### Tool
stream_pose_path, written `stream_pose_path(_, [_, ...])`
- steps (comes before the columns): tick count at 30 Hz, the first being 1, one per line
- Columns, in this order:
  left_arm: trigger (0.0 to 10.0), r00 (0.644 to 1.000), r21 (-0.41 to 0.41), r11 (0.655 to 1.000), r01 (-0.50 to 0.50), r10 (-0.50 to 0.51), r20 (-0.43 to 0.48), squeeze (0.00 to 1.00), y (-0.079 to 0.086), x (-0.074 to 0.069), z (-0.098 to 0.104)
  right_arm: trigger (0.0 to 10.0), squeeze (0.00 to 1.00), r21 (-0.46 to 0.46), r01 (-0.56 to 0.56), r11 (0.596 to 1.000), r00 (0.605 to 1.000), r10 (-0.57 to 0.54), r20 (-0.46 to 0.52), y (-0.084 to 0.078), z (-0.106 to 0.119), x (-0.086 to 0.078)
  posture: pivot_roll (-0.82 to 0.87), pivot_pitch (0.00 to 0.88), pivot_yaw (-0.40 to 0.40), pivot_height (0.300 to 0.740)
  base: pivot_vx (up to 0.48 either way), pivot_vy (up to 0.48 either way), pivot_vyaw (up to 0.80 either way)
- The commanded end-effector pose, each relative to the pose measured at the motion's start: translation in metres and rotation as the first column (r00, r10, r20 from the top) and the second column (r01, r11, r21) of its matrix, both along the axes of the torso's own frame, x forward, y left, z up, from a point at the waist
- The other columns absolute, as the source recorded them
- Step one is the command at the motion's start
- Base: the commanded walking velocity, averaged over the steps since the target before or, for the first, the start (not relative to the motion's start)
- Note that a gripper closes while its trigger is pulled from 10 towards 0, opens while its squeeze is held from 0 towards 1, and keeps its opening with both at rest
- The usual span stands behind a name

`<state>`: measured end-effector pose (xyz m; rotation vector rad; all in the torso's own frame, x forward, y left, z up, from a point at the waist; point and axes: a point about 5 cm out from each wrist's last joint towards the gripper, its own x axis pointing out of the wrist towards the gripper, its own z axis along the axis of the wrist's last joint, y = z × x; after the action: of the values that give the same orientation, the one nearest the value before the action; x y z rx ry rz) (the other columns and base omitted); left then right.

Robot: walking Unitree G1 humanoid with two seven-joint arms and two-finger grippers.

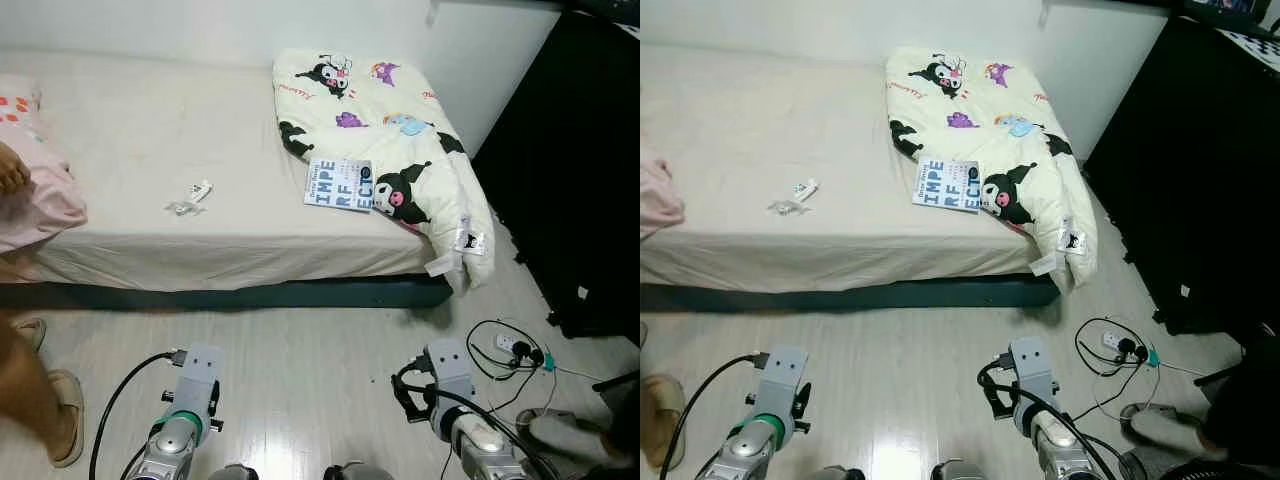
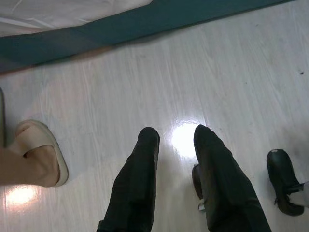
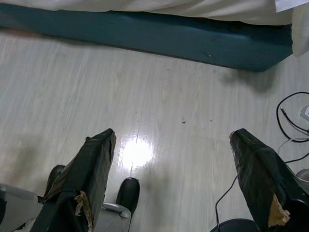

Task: Clean up the room

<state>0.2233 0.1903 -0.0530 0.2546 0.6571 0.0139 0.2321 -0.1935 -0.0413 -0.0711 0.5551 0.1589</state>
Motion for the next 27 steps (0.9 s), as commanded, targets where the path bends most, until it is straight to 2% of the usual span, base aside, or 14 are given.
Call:
stream_pose_path(1, [10.0,1.0,-0.007,1.0,0.02,-0.02,-0.009,0.0,-0.001,-0.004,-0.002,10.0,0.0,-0.008,0.035,0.999,0.999,-0.035,0.003,-0.008,0.001,0.0,-0.08,0.0,-0.032,0.74,0.0,0.0,0.0])
stream_pose_path(7, [10.0,1.0,-0.001,1.0,0.03,-0.03,-0.008,0.0,0.002,-0.003,-0.002,10.0,0.0,0.0,0.057,0.998,0.998,-0.057,0.015,-0.01,0.004,0.004,-0.07,0.0,-0.035,0.74,0.0,0.0,0.0])
stream_pose_path(18, [10.0,0.999,0.006,0.999,0.036,-0.036,0.004,0.0,-0.001,-0.001,0.0,10.0,0.0,0.01,-0.04,0.999,0.999,0.039,0.012,0.006,0.004,0.008,-0.02,0.0,-0.065,0.74,0.0,0.0,0.0])
stream_pose_path(27, [10.0,0.999,-0.01,0.999,0.044,-0.044,0.02,0.0,-0.003,-0.002,0.0,10.0,0.0,0.005,-0.038,0.999,0.999,0.038,0.018,0.007,0.004,0.008,-0.04,0.0,-0.044,0.74,0.0,0.0,0.0])
